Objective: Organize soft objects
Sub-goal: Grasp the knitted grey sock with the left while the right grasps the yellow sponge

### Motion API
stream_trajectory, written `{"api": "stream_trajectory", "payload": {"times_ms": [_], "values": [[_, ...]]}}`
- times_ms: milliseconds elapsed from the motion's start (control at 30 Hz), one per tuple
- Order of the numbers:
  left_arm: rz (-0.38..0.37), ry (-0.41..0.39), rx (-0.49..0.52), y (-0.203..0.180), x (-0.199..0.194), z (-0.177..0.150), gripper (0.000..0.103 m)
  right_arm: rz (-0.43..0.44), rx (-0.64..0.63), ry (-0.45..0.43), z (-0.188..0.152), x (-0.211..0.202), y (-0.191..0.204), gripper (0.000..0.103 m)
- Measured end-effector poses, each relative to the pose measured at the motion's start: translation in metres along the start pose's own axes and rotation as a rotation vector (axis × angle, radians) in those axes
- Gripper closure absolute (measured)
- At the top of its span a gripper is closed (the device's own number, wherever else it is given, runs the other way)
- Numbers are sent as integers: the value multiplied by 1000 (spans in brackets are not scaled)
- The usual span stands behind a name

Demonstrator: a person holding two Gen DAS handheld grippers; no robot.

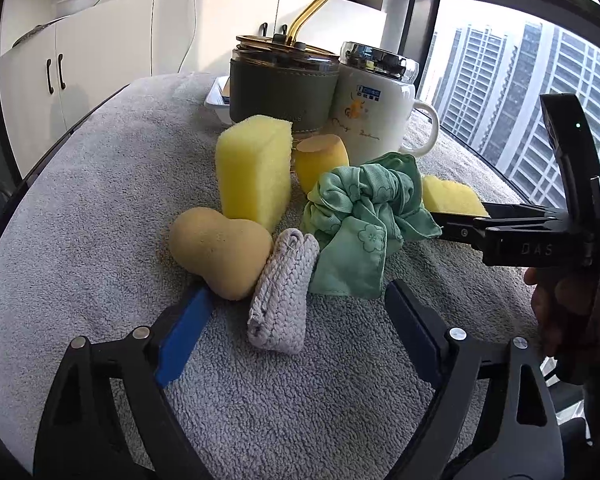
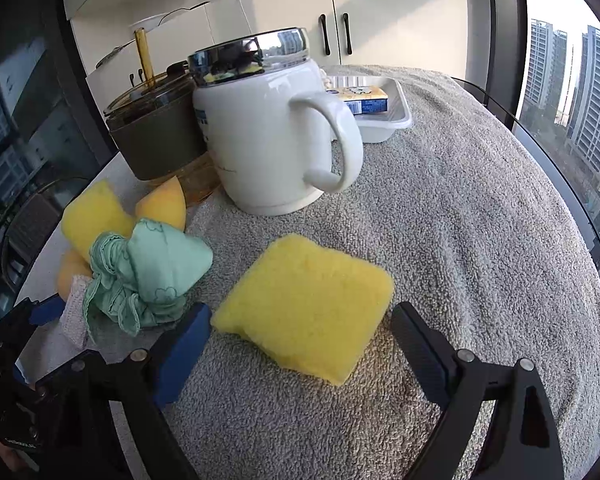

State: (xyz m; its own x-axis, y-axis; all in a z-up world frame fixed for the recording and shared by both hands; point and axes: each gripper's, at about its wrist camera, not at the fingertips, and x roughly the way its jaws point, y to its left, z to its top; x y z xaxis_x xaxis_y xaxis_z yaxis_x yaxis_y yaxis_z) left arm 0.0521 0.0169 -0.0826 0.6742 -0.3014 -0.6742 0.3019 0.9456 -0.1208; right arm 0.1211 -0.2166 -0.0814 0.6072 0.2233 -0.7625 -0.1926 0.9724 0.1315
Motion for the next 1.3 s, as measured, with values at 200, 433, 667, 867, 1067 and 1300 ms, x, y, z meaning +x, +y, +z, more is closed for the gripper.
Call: {"api": "stream_trajectory", "payload": {"times_ms": [200, 433, 667, 867, 1067, 1300], "values": [[54, 1, 31, 3, -2, -1, 54, -41, -35, 21, -1, 3, 7, 9], [46, -9, 62, 0, -7, -5, 75, -56, -33, 15, -2, 1, 6, 15], [21, -19, 76, -7, -9, -7, 79, -65, -43, 11, -4, -1, 5, 22], [5, -52, 70, -8, -15, -5, 80, -65, -45, 4, -5, -3, 5, 28], [-9, -56, 48, -6, -15, -6, 81, -70, -53, 2, -5, -4, 5, 32], [-27, -62, 30, -4, -16, -5, 82, -62, -51, -13, -7, -9, 3, 42]]}}
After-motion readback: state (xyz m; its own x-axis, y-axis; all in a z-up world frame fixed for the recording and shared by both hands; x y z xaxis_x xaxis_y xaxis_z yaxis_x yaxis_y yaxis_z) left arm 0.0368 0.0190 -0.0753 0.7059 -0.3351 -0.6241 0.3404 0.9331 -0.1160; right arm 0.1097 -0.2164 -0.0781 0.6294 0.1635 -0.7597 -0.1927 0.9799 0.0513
